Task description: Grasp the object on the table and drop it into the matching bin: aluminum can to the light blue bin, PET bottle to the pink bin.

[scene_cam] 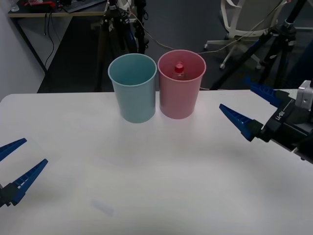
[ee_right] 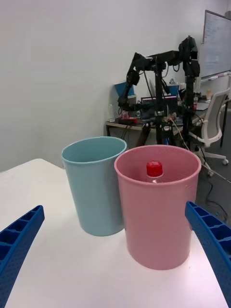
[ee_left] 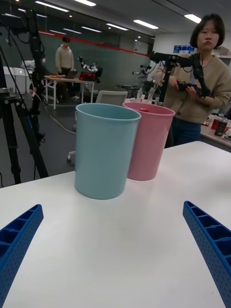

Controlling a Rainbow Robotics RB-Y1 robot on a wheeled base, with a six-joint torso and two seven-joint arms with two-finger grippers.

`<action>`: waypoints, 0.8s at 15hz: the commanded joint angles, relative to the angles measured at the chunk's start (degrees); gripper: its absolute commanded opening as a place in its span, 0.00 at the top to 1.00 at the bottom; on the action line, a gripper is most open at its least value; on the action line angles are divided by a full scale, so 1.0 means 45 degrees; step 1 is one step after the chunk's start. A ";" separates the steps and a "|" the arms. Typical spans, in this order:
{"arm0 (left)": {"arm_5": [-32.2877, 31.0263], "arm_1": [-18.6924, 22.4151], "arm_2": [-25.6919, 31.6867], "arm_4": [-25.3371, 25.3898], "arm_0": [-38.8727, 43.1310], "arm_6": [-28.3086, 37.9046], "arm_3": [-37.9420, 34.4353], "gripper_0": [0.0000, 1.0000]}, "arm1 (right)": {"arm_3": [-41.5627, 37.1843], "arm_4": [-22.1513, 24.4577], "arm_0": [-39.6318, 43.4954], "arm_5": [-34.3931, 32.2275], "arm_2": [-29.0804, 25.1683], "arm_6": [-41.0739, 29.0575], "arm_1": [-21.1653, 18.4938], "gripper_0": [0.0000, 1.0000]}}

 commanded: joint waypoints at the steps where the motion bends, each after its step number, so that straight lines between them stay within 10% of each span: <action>1: 0.0000 0.0000 -0.0001 0.0000 -0.0001 0.0000 0.0000 0.00 | -0.0080 0.0405 0.0805 -0.0371 -0.0183 -0.0104 0.0370 0.00; 12: 0.0000 0.0000 -0.0001 0.0000 -0.0001 0.0000 0.0000 0.00 | -0.0099 0.0835 0.2914 -0.3340 -0.1785 0.0228 0.1991 0.00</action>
